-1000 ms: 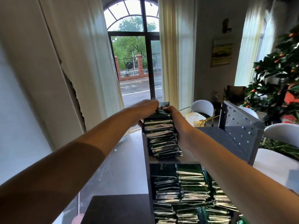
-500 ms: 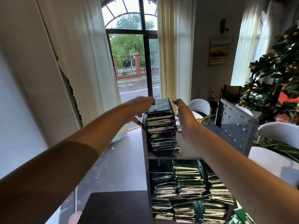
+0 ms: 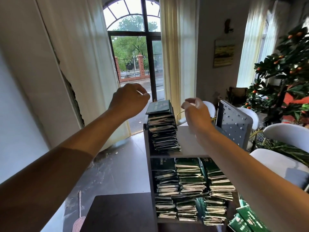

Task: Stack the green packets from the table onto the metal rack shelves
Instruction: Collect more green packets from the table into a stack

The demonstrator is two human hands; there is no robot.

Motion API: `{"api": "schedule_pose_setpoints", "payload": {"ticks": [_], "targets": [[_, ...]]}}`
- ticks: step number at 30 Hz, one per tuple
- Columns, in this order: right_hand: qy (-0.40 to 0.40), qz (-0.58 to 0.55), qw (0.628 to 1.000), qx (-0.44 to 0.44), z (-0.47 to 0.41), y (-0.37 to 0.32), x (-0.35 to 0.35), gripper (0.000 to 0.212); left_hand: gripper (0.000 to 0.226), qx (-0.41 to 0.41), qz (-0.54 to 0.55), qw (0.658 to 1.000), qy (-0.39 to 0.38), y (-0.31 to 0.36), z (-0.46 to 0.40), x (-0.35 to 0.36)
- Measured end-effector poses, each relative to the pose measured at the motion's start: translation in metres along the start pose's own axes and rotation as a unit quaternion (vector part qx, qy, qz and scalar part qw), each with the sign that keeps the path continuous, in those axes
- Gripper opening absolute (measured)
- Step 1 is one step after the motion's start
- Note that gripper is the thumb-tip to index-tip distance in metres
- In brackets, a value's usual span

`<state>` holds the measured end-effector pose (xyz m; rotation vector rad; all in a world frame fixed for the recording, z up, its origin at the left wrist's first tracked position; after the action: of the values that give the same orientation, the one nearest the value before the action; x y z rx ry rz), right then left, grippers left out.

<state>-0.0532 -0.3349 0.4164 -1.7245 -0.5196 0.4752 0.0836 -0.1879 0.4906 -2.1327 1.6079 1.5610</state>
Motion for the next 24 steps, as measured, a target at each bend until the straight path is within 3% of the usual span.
{"api": "schedule_pose_setpoints", "payload": {"ticks": [8, 13, 20, 24], "targets": [[0.021, -0.004, 0.999, -0.042, 0.058, -0.006, -0.047, 0.016, 0.013, 0.094, 0.058, 0.994, -0.022, 0.065, 0.082, 0.016], [0.029, -0.023, 0.999, -0.018, 0.106, 0.034, -0.090, 0.017, 0.018, 0.113, 0.110, 0.981, -0.115, 0.095, 0.147, 0.080], [0.105, -0.067, 0.990, 0.062, 0.154, 0.155, -0.178, 0.021, 0.025, 0.094, 0.124, 0.967, -0.200, 0.110, 0.230, 0.212], [0.136, -0.006, 0.987, 0.086, 0.170, 0.250, -0.224, 0.029, 0.024, 0.089, 0.133, 0.963, -0.219, 0.092, 0.274, 0.290]]}}
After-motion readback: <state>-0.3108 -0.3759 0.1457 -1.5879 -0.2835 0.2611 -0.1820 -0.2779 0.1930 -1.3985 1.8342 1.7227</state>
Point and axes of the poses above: each hand's wrist, its own z-axis away from the middle knuckle, its own x-axis out of the palm, y = z × x, the point moved 6 cm from there along -z, towards the middle knuckle, and after that the axes turned 2 degrees about -y, right-handed, at the moved point
